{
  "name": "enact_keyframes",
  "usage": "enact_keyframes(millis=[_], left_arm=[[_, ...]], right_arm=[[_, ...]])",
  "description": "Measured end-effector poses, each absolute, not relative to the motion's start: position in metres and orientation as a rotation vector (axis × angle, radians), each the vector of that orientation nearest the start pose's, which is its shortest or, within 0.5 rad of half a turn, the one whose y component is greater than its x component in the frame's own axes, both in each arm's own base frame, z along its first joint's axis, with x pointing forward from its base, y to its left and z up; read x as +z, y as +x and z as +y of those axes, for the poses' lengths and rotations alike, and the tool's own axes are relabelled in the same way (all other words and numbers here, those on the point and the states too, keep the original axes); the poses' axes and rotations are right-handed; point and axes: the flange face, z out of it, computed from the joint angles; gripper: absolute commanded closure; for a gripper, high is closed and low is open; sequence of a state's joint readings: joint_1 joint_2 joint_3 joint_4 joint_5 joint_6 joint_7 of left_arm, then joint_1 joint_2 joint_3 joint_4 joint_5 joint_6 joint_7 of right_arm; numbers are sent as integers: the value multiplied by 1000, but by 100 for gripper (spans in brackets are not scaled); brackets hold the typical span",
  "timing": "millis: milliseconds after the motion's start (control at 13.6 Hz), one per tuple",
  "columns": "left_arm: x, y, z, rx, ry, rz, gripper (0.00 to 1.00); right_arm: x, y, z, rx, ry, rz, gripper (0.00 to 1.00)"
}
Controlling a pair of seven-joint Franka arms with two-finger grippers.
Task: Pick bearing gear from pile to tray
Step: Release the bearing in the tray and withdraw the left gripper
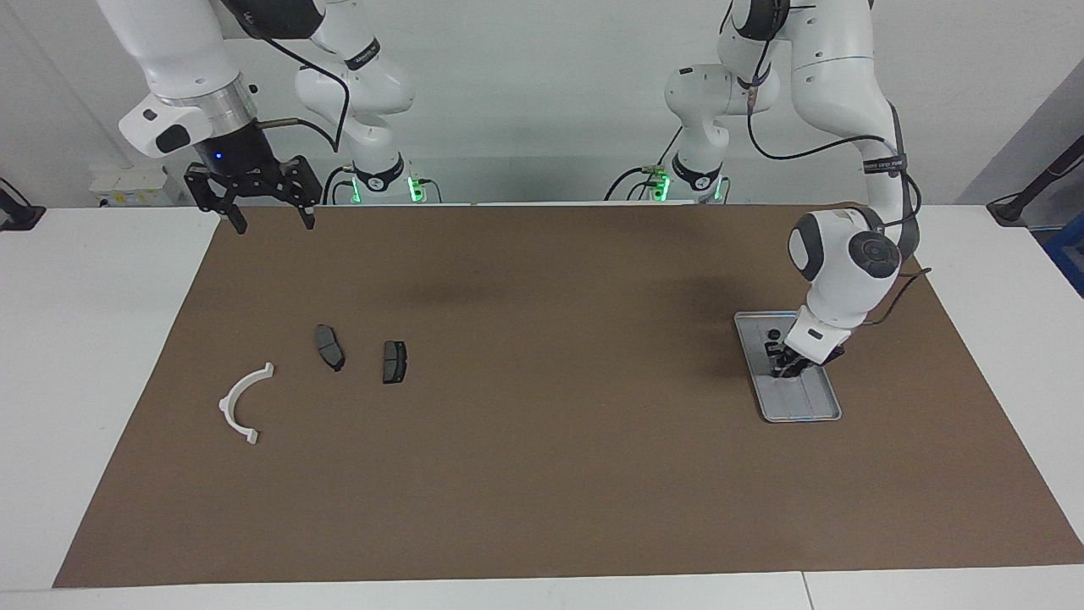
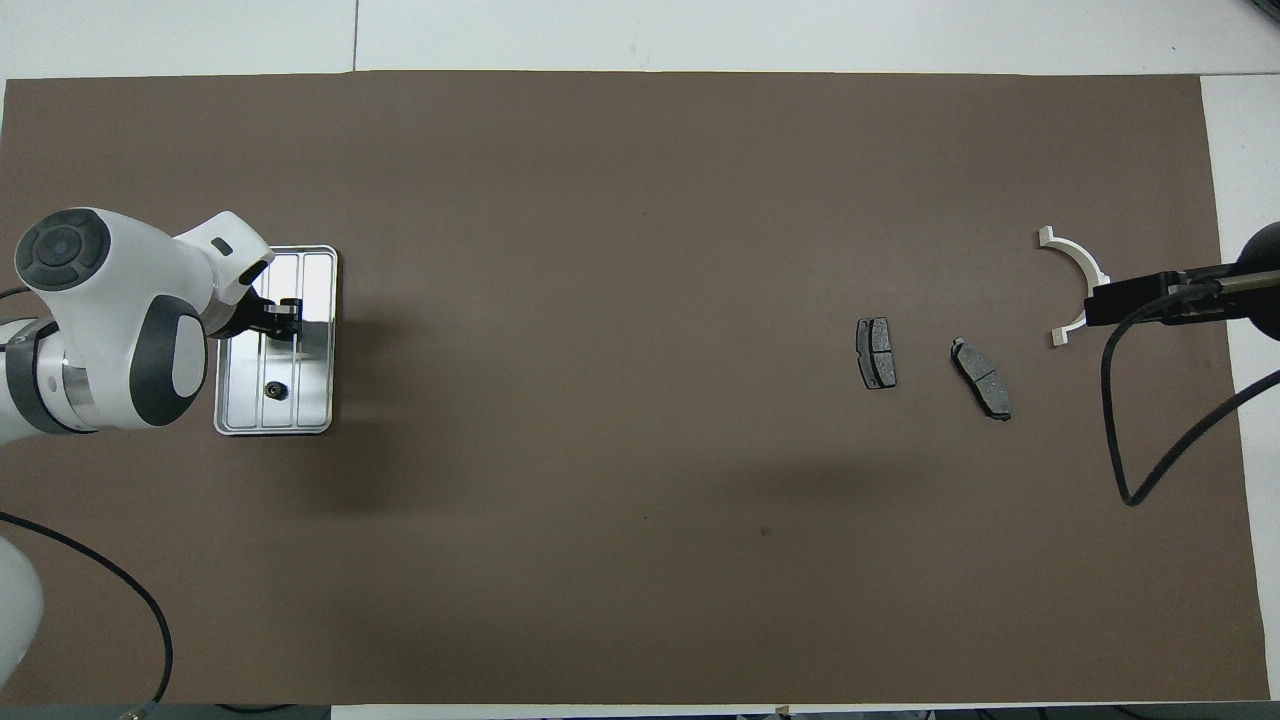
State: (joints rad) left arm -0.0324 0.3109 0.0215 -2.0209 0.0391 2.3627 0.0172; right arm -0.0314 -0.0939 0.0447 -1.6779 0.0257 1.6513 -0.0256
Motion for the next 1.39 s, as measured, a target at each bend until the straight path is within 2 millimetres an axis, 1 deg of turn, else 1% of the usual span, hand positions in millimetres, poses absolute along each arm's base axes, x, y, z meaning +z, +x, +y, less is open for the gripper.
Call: enact_keyframes(millis=[220,293,367,440,513,587,660,733,806,880,1026,1173,1320,1393], left_arm=[[298,601,-6,-64,-3129,52,0],[301,602,-7,-69,-3143,36,0],[312,606,-8,-70,-3154,23,0],[335,612,-9,-54,-3161,19,0],[368,617,-8,-33,-3165,17,0],[406,619,-6,-12,-3167,14,0],[444,617,-2,2,-3169,6,0],[477,612,4,8,-3171,-5,0],[505,605,8,8,-3172,-14,0],[526,596,10,9,-3173,-17,0],[555,576,9,33,-3176,-11,0],[578,556,8,74,-3178,-5,0],[590,544,8,94,-3178,-4,0],[591,542,8,93,-3178,-4,0]], right_arm=[[632,532,11,-105,-3118,-59,0],[632,532,11,-105,-3118,-58,0],[632,533,10,-105,-3118,-58,0],[632,533,10,-106,-3118,-57,0],[632,533,10,-106,-3118,-57,0],[632,533,10,-107,-3119,-57,0],[632,533,9,-107,-3122,-56,0],[632,533,9,-107,-3124,-56,0],[632,533,9,-107,-3124,-56,0],[632,533,9,-107,-3124,-56,0],[632,533,9,-107,-3124,-56,0],[632,533,9,-107,-3124,-56,0],[632,533,9,-107,-3124,-56,0],[632,533,9,-107,-3124,-56,0]])
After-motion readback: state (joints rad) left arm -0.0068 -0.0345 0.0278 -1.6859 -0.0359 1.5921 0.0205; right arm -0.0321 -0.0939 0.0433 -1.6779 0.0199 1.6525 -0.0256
